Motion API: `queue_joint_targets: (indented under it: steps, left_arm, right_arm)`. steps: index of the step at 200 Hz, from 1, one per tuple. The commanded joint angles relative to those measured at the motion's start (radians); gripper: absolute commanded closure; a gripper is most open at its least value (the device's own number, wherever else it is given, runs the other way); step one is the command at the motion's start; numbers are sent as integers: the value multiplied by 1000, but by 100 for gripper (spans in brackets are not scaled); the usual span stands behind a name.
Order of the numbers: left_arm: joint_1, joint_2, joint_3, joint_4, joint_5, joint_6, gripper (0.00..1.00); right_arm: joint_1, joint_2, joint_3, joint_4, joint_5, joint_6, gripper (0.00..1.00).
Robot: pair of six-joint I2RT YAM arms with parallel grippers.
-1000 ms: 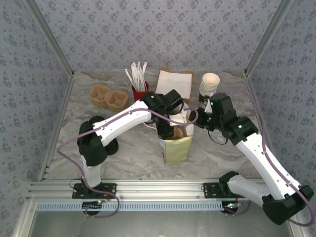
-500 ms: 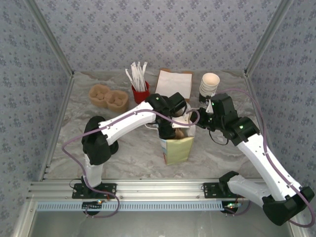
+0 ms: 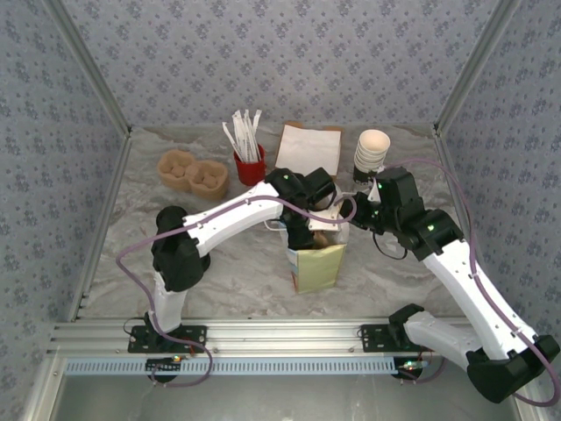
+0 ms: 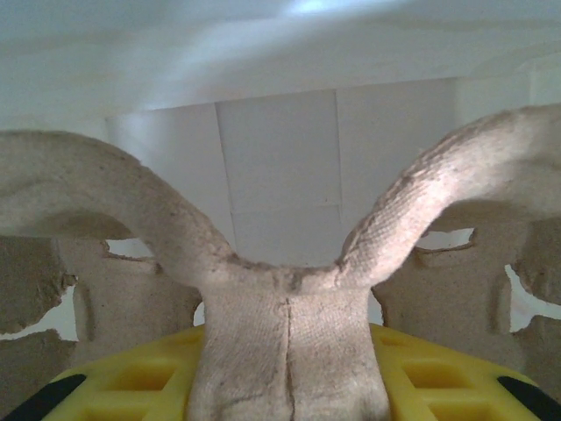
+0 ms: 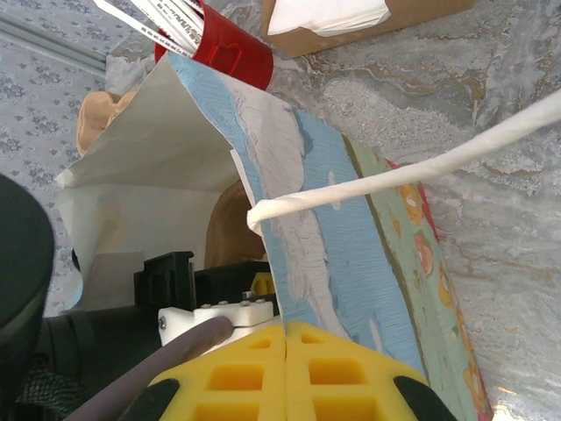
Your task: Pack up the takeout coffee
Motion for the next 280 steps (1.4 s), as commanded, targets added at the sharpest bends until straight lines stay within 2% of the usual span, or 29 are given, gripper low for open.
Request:
queue_joint_targets:
  steps: [1, 280]
  left_arm:
    - [-15, 57, -26, -21, 22, 12, 58]
    - [-16, 100, -171, 129, 11, 14, 55]
  right_arm:
    - [6, -30, 10, 26, -19, -4, 93]
    - [17, -13, 5, 31, -15, -15, 93]
